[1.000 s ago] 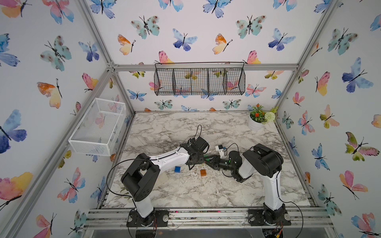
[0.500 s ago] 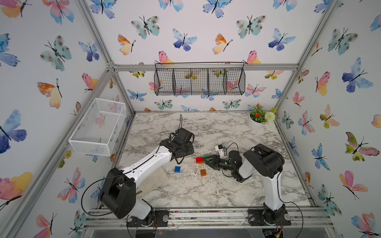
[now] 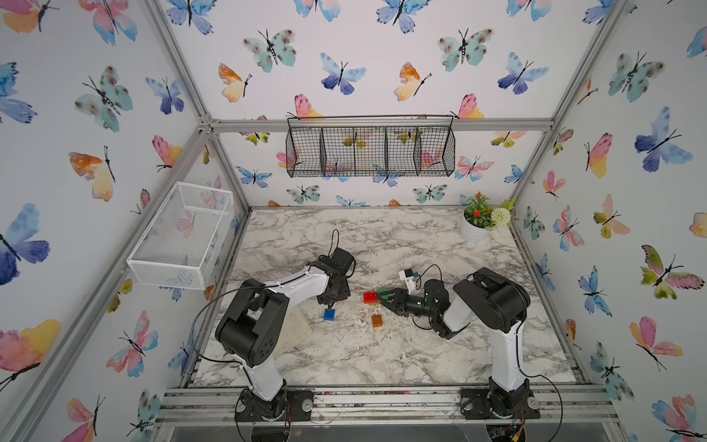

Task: Assemble the letter v with lego
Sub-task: Place the lego brick at the center of the board, then pick up the lego brick from the center of the board.

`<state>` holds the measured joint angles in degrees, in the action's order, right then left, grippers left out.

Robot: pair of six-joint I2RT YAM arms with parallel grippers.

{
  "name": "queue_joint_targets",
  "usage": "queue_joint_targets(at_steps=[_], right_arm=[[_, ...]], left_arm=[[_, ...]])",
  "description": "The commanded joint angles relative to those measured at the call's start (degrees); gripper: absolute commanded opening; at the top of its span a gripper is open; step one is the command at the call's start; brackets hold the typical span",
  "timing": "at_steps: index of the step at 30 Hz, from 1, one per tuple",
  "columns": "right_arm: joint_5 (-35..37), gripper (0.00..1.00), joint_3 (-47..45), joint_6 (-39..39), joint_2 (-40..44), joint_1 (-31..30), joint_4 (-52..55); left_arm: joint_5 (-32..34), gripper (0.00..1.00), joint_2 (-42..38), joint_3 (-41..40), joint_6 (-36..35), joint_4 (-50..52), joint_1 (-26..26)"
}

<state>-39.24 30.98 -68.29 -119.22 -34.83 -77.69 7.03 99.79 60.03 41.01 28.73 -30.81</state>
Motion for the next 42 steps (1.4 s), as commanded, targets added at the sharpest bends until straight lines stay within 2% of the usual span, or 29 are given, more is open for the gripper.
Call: queue_joint_targets(at_steps=[1,4,6,9,12,15,19,23,30,35,39,42], right_arm=[[1.1,0.26,-1.8,0.9,-0.3,0.2,4.9],[0.9,0.26,-1.8,0.9,-0.2,0.2,5.1],[0.8,0.26,-1.8,0.9,-0.3,0.2,5.0],[0.7,0.26,-2.0,1.1,-0.2,0.2,5.1],[0.8,0.26,-2.3,1.3,-0.4,0.2,5.3],[0.9,0.26,-2.3,1.1,-0.7,0.2,4.9],[0.7,0.26,-2.2,0.9,-1.0,0.2,4.6],[0.7,0.26,-2.2,1.0,-0.9,0.2,4.7],[0.8,0.26,-2.4,1.0,-1.0,0.2,4.6],[0.8,0.26,-2.2,1.0,-1.0,0.2,4.6],[1.0,0.26,-2.2,1.1,-0.8,0.2,4.9],[1.2,0.25,-2.3,1.3,-0.7,0.2,5.1]], left_arm=[[-1.0,0.30,1.7,1.2,-0.9,-2.4,0.1],[-1.0,0.31,3.2,1.3,-1.4,-2.5,0.4],[-1.0,0.37,4.1,1.4,-2.0,-2.4,0.7],[-1.7,0.40,4.7,1.5,-2.5,-2.6,1.1],[-1.4,0.52,4.0,1.7,-2.7,-2.5,1.2],[-0.8,0.54,3.5,2.6,-2.7,-1.9,1.2],[1.0,0.49,3.8,4.1,-3.1,-0.2,1.2],[0.9,0.41,4.4,4.4,-3.3,-0.1,1.3],[1.0,0.36,5.4,3.9,-3.5,-0.1,1.4],[1.1,0.23,6.0,4.3,-3.8,0.7,1.4],[1.6,0.16,3.3,5.4,-2.9,3.5,1.0],[2.2,0.12,-1.2,6.4,-0.5,7.2,-1.2]])
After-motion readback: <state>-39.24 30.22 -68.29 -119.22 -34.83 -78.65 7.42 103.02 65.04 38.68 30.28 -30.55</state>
